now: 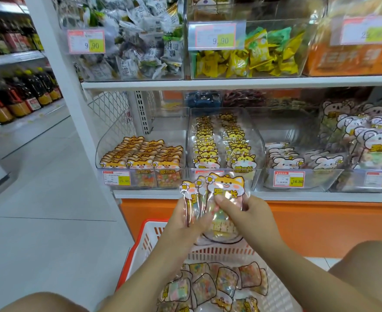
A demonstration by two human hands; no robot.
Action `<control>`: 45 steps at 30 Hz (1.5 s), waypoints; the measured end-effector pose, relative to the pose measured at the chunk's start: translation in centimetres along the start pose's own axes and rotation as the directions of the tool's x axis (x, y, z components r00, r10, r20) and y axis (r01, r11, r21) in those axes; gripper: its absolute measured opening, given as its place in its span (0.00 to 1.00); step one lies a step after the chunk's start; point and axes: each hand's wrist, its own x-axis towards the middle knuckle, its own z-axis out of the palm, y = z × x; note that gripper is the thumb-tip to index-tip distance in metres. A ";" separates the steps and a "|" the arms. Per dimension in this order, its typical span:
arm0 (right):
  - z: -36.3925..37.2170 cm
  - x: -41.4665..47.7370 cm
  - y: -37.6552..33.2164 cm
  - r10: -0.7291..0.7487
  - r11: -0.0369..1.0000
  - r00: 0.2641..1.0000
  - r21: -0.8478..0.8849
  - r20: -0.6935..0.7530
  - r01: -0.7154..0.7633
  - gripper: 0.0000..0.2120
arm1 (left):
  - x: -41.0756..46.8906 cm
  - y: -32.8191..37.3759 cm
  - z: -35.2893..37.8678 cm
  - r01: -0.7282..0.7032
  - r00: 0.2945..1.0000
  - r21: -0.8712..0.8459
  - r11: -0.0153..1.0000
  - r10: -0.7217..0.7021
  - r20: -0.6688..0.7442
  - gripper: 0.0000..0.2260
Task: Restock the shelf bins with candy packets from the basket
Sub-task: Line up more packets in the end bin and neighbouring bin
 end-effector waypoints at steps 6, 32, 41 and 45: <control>1.1 -1.3 -1.7 -0.114 0.991 0.988 0.079 0.105 0.106 0.11 | -0.1 -0.2 0.1 -0.059 0.997 0.106 0.993 0.053 0.057 0.27; 2.3 5.4 -12.2 -0.414 0.664 0.729 -0.367 0.545 0.652 0.21 | 3.6 8.1 -9.7 -0.364 0.868 0.765 0.531 0.491 0.072 0.32; 7.7 11.8 -14.2 -0.572 0.302 0.735 -0.740 0.363 0.600 0.21 | 10.1 6.7 -18.4 -0.030 0.863 0.912 0.410 0.472 -0.184 0.19; 9.8 15.4 -15.0 -0.498 0.174 0.784 -0.843 0.370 0.508 0.18 | 12.6 7.2 -19.2 -0.089 0.909 0.932 0.351 0.412 -0.068 0.16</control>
